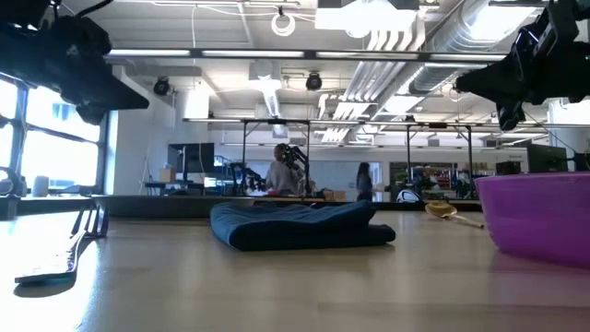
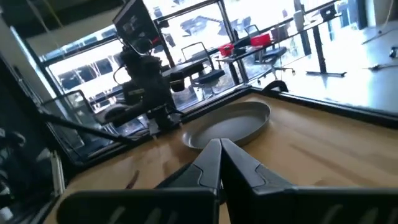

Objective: Set table place
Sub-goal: Put the purple bowl on the gray plate

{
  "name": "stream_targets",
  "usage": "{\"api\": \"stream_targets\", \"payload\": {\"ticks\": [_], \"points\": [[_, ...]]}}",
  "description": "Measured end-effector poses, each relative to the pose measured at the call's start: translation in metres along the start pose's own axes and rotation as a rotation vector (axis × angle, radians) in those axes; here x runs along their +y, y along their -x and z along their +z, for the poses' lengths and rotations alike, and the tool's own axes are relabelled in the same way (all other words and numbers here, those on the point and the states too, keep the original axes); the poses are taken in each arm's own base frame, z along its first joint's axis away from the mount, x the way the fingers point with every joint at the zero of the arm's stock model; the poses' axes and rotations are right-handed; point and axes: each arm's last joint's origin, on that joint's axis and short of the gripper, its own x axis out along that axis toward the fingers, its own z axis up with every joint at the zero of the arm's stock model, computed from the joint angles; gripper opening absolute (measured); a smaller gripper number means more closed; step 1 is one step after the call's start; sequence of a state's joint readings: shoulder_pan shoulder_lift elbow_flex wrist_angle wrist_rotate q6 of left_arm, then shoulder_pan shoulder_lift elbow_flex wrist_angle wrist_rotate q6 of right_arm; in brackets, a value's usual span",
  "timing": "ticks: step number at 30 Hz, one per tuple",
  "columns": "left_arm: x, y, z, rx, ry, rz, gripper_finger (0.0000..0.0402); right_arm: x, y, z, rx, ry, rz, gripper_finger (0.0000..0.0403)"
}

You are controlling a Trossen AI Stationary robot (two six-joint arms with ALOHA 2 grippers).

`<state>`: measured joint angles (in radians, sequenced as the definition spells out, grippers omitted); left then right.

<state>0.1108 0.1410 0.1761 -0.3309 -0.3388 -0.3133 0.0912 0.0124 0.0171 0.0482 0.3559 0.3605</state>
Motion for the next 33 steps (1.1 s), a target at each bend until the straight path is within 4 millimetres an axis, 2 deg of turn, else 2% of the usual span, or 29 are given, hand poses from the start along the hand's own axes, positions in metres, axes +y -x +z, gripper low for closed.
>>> {"api": "stream_targets", "payload": {"ticks": [3, 9, 16, 26, 30, 33], "points": [[0.003, 0.0, 0.001, -0.034, 0.038, 0.099, 0.0001, 0.0, 0.0, 0.0, -0.003, -0.126, 0.0, 0.0], [0.006, 0.001, 0.002, -0.079, 0.139, 0.196, 0.0001, -0.003, 0.0, 0.004, -0.088, -0.217, -0.114, 0.0], [0.006, 0.001, 0.002, -0.078, 0.134, 0.196, 0.0001, -0.007, 0.001, 0.006, -0.15, -0.265, -0.224, 0.0], [0.004, 0.0, 0.002, -0.066, 0.055, 0.16, 0.0001, -0.007, 0.001, 0.012, -0.213, -0.308, -0.22, 0.0], [0.003, 0.001, 0.007, -0.103, 0.028, 0.15, 0.0001, -0.002, -0.001, 0.023, -0.189, -0.315, -0.217, 0.0], [0.003, 0.001, 0.008, -0.113, 0.025, 0.148, 0.0001, 0.006, -0.006, 0.038, -0.13, -0.286, -0.234, 0.0]]}}
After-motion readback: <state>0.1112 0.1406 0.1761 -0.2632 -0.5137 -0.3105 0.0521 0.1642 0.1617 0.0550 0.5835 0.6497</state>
